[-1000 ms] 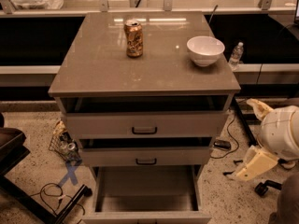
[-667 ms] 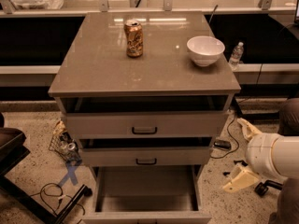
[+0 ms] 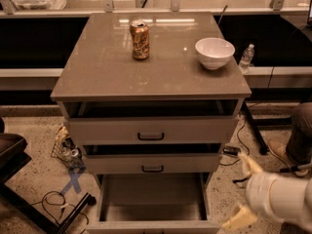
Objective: Close bottom drawer
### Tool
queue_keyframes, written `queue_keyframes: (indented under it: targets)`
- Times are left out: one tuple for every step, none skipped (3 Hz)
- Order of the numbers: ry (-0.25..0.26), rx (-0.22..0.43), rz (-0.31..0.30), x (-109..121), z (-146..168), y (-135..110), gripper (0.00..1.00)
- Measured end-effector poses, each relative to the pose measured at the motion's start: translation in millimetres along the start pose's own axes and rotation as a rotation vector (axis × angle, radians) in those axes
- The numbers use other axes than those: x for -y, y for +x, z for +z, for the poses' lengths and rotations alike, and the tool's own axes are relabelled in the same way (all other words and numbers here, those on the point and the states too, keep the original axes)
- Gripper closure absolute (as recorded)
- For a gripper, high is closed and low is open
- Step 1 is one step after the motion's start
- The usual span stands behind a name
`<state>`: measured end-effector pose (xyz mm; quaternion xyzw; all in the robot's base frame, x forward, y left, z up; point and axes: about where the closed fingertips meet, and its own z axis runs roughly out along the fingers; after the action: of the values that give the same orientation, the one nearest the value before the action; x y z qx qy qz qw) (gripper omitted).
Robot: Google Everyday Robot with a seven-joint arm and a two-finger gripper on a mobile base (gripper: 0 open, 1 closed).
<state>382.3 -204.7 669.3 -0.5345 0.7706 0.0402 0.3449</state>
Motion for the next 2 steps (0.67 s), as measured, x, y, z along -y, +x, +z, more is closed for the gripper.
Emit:
queue_keyframes:
  targets:
    - [-0.032,0.025,0.038,-45.4,33.0,36.4,0.00]
    - [-0.058,0.072,0.034,-71.4,70.5,69.7,0.00]
